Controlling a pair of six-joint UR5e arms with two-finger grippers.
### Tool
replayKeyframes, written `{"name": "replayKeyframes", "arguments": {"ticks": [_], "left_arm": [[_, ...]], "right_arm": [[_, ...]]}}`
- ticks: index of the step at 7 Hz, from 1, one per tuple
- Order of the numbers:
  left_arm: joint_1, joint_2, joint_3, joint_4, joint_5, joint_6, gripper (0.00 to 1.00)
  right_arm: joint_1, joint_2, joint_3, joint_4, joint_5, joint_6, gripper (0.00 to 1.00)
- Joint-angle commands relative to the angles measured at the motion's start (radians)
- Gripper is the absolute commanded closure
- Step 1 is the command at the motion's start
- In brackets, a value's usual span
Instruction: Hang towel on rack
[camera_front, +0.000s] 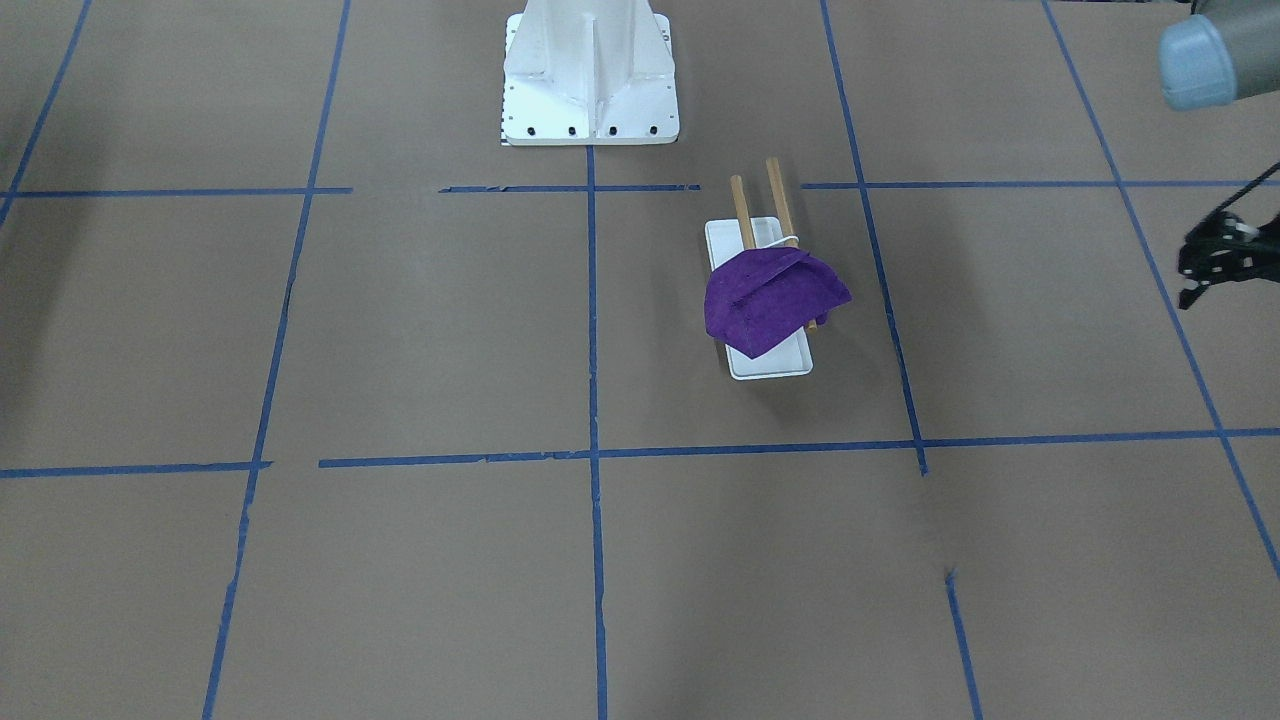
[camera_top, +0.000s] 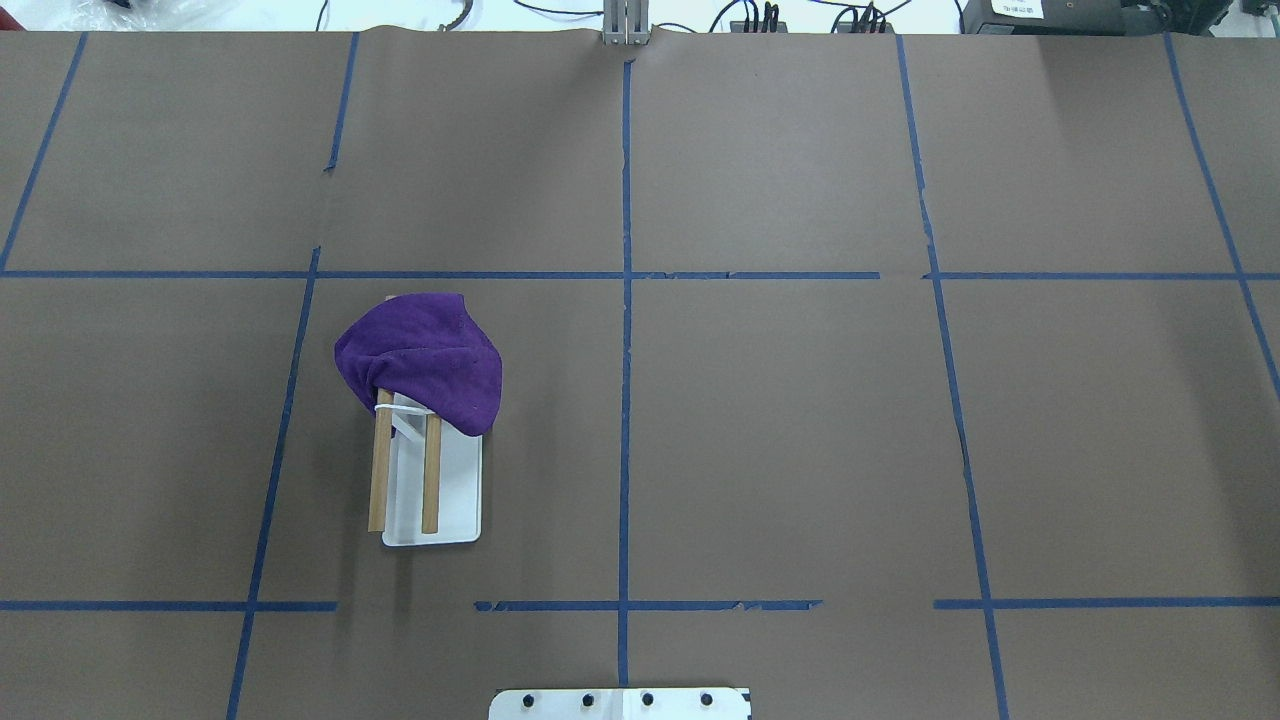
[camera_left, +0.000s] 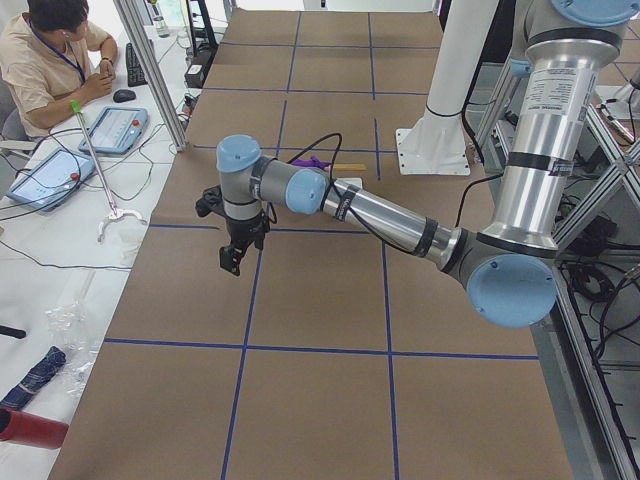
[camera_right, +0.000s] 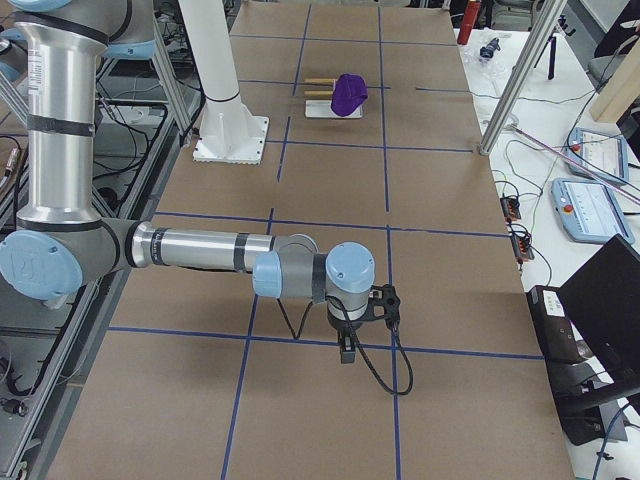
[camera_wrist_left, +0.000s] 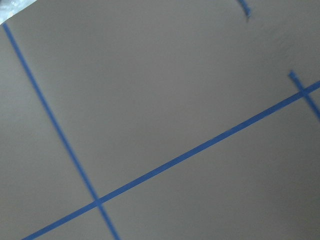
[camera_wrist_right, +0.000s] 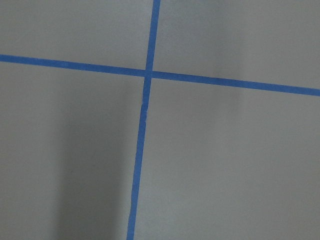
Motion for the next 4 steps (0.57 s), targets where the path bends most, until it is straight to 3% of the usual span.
{"name": "replayKeyframes", "arguments": {"ticks": [1,4], "left_arm": [[-0.124,0.143,0.033,-0.035,-0.162,0.048,0.00],[-0.123,0.198,0.065,-0.022,-0.157,0.043,0.00]], "right_arm": [[0.002,0.011,0.056,-0.068,-0.012,0.013,0.00],[0.000,0.012,0.062,-0.068,-0.008,0.015,0.00]]}}
